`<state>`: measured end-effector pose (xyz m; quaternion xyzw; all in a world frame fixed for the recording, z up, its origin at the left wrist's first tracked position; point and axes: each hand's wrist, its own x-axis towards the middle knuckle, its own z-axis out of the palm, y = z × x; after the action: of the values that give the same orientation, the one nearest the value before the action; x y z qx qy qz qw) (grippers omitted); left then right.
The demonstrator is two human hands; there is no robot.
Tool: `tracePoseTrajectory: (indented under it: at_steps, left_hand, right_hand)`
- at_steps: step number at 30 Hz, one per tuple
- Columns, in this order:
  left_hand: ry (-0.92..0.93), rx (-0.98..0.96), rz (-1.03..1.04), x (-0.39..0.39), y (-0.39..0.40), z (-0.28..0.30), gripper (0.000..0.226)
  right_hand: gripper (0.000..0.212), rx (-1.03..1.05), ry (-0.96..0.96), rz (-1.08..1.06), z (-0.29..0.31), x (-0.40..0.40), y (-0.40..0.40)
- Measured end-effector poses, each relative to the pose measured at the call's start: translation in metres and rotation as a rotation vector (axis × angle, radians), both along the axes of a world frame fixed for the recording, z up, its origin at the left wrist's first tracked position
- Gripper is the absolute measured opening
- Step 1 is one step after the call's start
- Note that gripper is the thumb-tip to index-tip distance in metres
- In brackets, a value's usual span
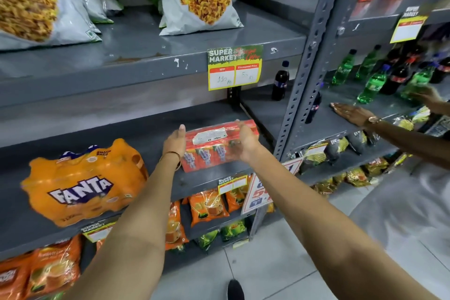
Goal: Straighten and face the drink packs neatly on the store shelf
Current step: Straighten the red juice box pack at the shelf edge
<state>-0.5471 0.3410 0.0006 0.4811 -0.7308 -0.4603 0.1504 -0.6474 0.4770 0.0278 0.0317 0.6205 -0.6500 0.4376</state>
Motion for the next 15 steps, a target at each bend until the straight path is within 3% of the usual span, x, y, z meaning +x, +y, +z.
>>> tracePoseTrajectory:
  at_steps: [3, 6, 10, 15]
  left_hand:
    - [0.010, 0.019, 0.080, 0.010, 0.003, 0.000, 0.066]
    - [0.008, 0.203, 0.135, 0.016, 0.008, 0.004, 0.073]
    - [-0.002, 0.655, -0.090, 0.024, 0.018, 0.013, 0.091]
    - [0.073, 0.933, -0.246, 0.010, 0.035, 0.003, 0.094]
  right_hand:
    - [0.046, 0.024, 0.009, 0.078, 0.006, -0.005, -0.004]
    - [0.051, 0.059, 0.088, 0.159, 0.009, -0.021, -0.011]
    - [0.051, 0.207, 0.264, 0.334, 0.010, -0.036, -0.039]
    - [0.073, 0.283, 0.447, 0.622, 0.004, -0.049, -0.075]
